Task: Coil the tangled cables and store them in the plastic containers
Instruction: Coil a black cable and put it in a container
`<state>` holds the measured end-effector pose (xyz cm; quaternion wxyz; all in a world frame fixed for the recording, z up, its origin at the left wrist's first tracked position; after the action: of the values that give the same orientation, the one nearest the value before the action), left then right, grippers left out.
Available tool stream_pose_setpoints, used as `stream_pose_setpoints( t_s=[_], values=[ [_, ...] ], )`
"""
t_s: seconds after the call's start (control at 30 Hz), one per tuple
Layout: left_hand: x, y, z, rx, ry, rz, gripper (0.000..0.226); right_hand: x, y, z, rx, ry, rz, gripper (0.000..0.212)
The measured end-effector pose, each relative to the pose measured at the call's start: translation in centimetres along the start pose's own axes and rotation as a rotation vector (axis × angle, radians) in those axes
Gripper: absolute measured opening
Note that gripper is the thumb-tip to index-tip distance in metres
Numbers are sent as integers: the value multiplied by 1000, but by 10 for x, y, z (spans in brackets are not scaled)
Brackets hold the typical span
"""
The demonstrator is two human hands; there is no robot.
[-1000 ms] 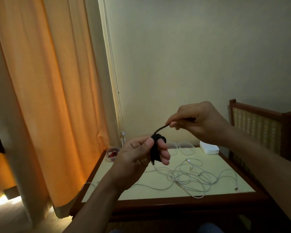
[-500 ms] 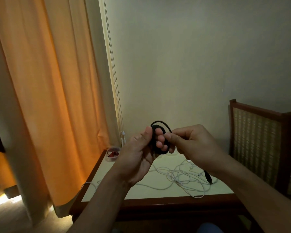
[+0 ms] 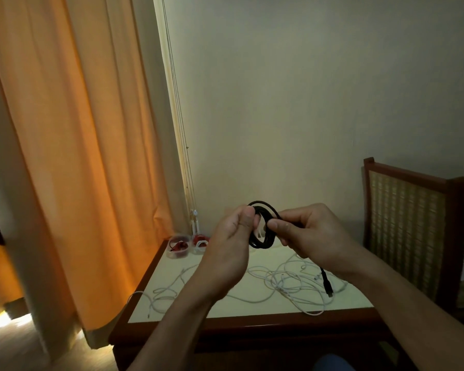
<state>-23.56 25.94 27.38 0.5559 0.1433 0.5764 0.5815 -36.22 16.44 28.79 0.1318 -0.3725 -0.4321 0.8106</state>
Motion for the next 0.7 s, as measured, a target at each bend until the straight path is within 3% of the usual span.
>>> stream_pose_setpoints(
  t_s=[0.13, 0.23, 0.37, 0.47, 0.6, 0.7],
  values=[
    [-1, 0, 7, -12, -80, -24, 45, 2, -2, 6, 113, -3, 39, 29],
    [-1, -4, 11, 29, -114, 11, 35, 0, 1, 9, 28, -24, -2, 23],
    [-3, -6, 19, 62, -128, 46, 33, -1, 9, 7, -95, -181, -112, 20],
    [-6, -11, 33, 82, -121, 88, 36, -1, 18, 8, 36, -229, -137, 19],
    [-10, -13, 41, 103, -130, 116, 37, -11, 34, 18, 538, -90, 2, 7],
    [-8, -14, 36, 89, -151, 126, 36, -17, 32, 23, 370, 105, 10, 9]
  ],
)
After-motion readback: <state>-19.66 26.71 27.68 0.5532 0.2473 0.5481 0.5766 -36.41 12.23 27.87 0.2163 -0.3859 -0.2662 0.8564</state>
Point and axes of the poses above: each hand's wrist, its own x-axis away from the middle knuckle, its own z-axis out of the back of the hand, y = z × x, the point moved 5 cm from there along -x, towards the middle knuckle, and after that the axes turned 6 degrees about -x, right-handed, at the moved point
